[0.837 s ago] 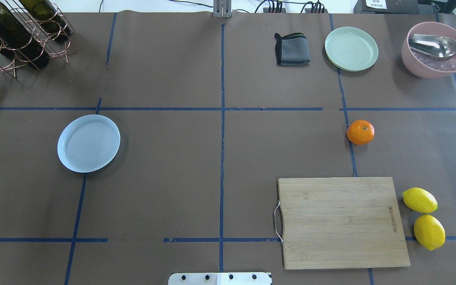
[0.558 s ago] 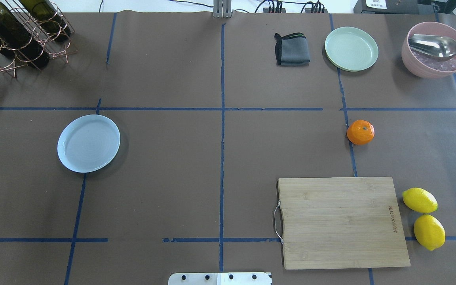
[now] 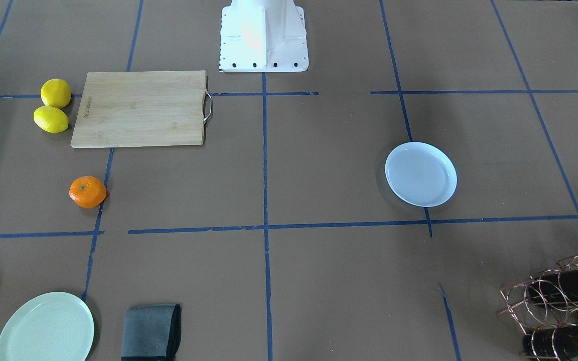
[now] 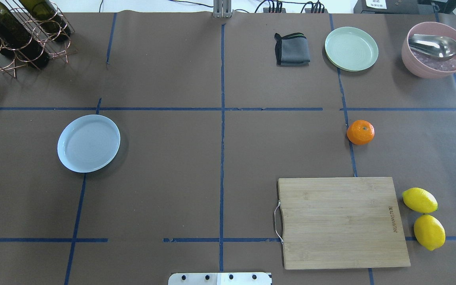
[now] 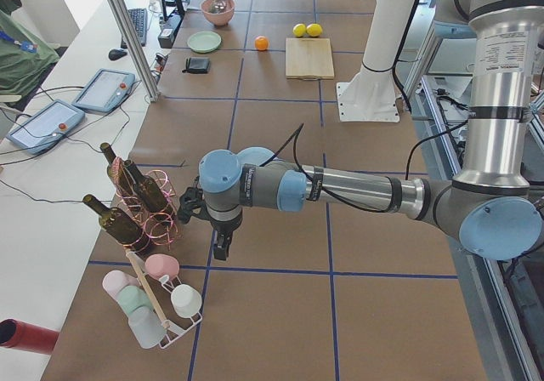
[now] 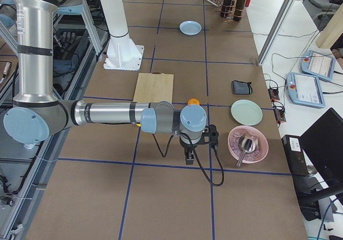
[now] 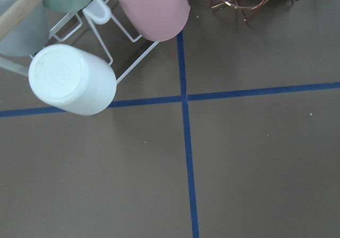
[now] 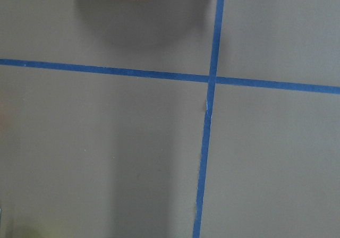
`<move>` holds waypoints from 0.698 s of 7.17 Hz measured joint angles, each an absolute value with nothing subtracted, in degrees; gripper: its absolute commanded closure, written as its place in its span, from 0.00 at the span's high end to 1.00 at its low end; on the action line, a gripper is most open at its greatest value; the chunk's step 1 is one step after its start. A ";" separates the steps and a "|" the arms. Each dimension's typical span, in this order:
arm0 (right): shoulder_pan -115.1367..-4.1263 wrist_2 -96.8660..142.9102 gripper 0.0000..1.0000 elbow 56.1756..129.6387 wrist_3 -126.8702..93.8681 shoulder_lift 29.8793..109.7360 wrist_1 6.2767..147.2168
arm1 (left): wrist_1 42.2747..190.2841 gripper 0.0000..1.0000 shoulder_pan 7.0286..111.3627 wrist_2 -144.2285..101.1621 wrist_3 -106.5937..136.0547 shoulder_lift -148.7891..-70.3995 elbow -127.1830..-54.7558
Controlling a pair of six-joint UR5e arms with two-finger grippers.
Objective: Pick orange to plate
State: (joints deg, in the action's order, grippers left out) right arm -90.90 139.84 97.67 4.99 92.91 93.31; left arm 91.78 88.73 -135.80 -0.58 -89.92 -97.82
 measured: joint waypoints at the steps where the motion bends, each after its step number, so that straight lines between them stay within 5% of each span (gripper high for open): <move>1: -90.82 139.99 1.00 97.80 4.97 92.52 93.35 | 95.88 1.00 85.64 -135.79 5.78 -89.95 -98.28; 5: -90.13 139.81 1.00 99.25 5.09 90.34 93.47 | 110.26 0.94 70.64 -134.10 36.81 -89.58 -101.87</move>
